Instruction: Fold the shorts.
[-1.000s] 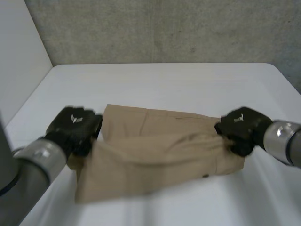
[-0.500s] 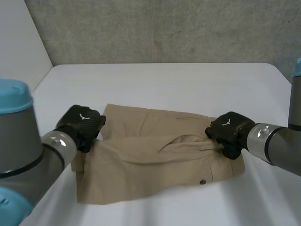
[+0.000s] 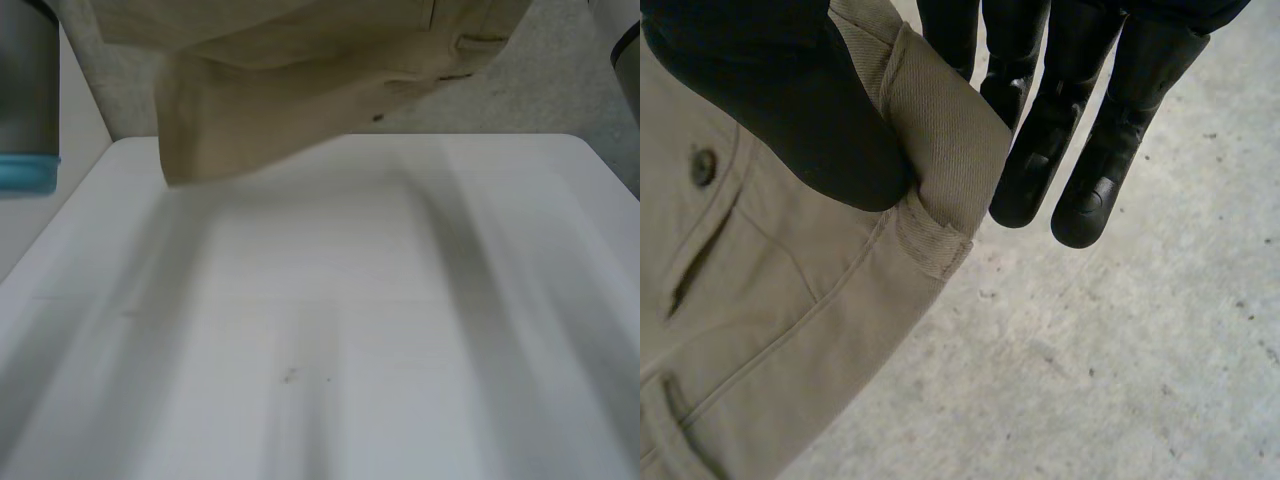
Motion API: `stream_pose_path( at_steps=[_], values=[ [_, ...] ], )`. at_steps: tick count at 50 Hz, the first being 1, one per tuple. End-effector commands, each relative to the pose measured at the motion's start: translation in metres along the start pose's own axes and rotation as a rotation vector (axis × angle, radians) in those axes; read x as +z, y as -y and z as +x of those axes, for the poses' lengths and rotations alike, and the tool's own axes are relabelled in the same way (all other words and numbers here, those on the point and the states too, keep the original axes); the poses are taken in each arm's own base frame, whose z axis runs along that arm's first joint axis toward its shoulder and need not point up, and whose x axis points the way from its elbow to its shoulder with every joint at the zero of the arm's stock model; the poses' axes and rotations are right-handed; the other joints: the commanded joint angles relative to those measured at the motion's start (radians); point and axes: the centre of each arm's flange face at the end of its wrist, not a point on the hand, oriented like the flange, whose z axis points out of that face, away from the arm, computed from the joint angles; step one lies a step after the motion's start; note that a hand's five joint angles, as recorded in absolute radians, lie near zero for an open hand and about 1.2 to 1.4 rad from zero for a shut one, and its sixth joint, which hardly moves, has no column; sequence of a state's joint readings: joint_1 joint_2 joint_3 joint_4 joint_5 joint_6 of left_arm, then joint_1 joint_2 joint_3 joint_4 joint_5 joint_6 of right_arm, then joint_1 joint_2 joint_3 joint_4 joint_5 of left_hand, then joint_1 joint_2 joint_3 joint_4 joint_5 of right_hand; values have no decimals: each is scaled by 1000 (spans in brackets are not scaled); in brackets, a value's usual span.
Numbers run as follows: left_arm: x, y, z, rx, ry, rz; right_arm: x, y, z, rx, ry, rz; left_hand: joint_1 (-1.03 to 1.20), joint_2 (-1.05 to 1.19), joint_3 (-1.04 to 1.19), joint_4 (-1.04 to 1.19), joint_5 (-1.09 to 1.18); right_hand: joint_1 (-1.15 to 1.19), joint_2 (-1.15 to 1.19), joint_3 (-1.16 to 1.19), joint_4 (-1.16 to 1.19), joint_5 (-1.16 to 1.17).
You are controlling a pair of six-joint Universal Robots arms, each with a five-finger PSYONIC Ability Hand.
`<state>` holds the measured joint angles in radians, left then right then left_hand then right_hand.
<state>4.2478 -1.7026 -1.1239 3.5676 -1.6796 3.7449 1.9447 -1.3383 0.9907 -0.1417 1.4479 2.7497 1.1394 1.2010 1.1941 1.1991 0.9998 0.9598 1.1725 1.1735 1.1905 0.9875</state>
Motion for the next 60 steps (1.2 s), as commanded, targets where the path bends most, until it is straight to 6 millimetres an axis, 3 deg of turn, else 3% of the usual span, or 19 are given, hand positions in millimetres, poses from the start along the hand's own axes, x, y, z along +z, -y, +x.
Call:
stream_pose_path(
  at_steps=[1, 2, 5, 6, 9, 10, 12, 14, 21, 24, 26, 34, 41, 49, 50, 53, 56, 60],
  values=[
    [-74, -40, 17, 7, -158, -255, -30, -44, -24, 18, 107, -218, 257, 195, 202, 197, 222, 436, 224, 223, 206, 234],
    [-95, -49, 21, 0, -195, -313, -39, -56, -30, 19, 130, -268, 257, 195, 202, 197, 222, 436, 224, 223, 206, 234],
    [-127, -61, 25, -17, -242, -393, -53, -76, -41, 20, 167, -345, 257, 195, 202, 197, 222, 436, 224, 223, 206, 234],
    [-148, -67, 28, -26, -273, -444, -64, -91, -48, 17, 192, -400, 257, 195, 202, 197, 222, 436, 224, 223, 206, 234],
    [-175, -74, 31, -44, -313, -511, -80, -113, -60, 4, 237, -482, 257, 195, 202, 197, 222, 436, 224, 223, 206, 234],
    [-193, -79, 34, -56, -344, -558, -91, -127, -67, -7, 266, -533, 257, 195, 202, 197, 222, 436, 224, 223, 206, 234],
    [-202, -81, 36, -61, -361, -584, -103, -140, -74, -23, 299, -590, 257, 195, 202, 197, 222, 436, 224, 223, 206, 234],
    [-234, -83, 46, -83, -452, -678, -119, -154, -80, -53, 350, -669, 257, 195, 202, 197, 222, 436, 224, 223, 206, 234],
    [-273, -75, 45, -87, -598, -875, -149, -160, -82, -94, 441, -820, 257, 195, 202, 197, 222, 436, 224, 223, 206, 234],
    [-285, -69, 36, -72, -645, -966, -171, -142, -77, -134, 524, -904, 257, 195, 202, 197, 222, 436, 224, 223, 206, 234],
    [-289, -65, 30, -63, -660, -1003, -182, -130, -74, -166, 574, -924, 257, 195, 202, 197, 222, 436, 224, 223, 206, 234],
    [-291, -42, 12, -49, -688, -1032, -209, -111, -61, -273, 683, -994, 257, 195, 202, 197, 222, 436, 224, 223, 206, 234],
    [-283, -17, -4, -62, -684, -999, -213, -96, -54, -299, 685, -974, 257, 195, 202, 197, 222, 436, 224, 223, 206, 234],
    [-278, -31, 8, -80, -669, -971, -204, -104, -52, -250, 665, -920, 143, 81, 88, 83, 108, 436, 224, 223, 206, 234],
    [-272, -43, 18, -85, -653, -957, -202, -109, -56, -235, 663, -900, 79, 17, 24, 19, 44, 436, 224, 223, 206, 234],
    [-263, -57, 29, -92, -626, -919, -203, -126, -64, -211, 665, -913, -173, -235, -228, -233, -208, 436, 224, 223, 206, 234],
    [-250, -60, 35, -90, -599, -851, -204, -129, -66, -206, 674, -923, -750, -812, -805, -810, -785, 436, 224, 223, 206, 234],
    [-218, -56, 37, -91, -533, -724, -206, -131, -67, -201, 677, -931, -893, -955, -948, -953, -928, 436, 224, 223, 206, 234]
  ],
)
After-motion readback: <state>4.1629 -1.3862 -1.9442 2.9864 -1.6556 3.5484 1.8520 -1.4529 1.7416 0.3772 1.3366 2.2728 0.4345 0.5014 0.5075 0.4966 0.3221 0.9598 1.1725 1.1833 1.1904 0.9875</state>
